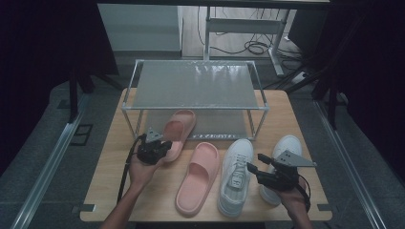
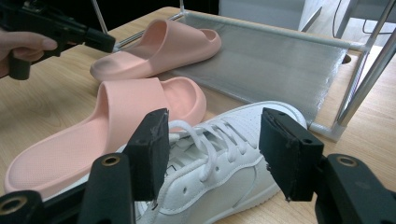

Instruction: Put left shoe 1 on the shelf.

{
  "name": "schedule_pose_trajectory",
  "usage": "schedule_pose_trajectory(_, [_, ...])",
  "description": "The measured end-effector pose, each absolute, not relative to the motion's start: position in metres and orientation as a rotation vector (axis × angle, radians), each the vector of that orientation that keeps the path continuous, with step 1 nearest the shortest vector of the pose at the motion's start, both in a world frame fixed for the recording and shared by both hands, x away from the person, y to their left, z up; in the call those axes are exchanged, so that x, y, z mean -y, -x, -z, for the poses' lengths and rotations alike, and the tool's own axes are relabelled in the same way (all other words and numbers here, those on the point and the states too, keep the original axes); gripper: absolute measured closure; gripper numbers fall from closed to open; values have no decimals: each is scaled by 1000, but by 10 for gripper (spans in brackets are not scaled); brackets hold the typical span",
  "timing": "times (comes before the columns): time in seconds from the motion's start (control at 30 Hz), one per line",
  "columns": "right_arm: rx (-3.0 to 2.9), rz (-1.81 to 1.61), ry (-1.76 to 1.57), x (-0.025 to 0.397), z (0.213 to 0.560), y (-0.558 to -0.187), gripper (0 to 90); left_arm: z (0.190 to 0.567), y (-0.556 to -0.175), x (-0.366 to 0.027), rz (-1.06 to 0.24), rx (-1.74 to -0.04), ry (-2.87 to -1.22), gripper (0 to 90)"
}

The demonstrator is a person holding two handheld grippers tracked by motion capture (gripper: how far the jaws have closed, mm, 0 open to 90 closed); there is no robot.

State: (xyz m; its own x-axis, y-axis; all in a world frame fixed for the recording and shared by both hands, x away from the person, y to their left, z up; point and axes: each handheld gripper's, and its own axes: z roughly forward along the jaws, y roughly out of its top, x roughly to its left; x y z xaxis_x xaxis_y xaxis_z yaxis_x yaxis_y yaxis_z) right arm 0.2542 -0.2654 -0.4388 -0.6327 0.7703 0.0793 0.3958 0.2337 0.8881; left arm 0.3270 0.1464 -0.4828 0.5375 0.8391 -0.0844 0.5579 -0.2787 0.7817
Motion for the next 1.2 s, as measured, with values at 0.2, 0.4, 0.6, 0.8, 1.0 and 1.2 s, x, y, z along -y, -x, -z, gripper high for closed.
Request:
schedule_pose_trajectory(0.2, [-2143, -1362, -1074, 265, 439, -254, 438, 491, -313, -154, -430, -1127, -2003, 900])
schedule_pose_trajectory(0.4, [-2140, -1361, -1074, 265, 439, -254, 438, 499, -300, -162, -414, -1123, -2018, 900])
schedule_pose_trajectory(0.6, [-2142, -1361, -1071, 263, 439, -254, 438, 506, -293, -165, -395, -1127, -2026, 900])
schedule_pose_trajectory(0.8, [-2145, -1359, -1069, 262, 440, -254, 438, 515, -292, -163, -383, -1130, -2047, 900])
schedule_pose_trajectory(1.0, [-2149, -1357, -1068, 262, 440, -253, 438, 519, -295, -158, -381, -1128, -2060, 900])
schedule_pose_trajectory(1.2, [-2149, -1356, -1069, 262, 440, -254, 438, 517, -297, -153, -390, -1111, -2067, 900])
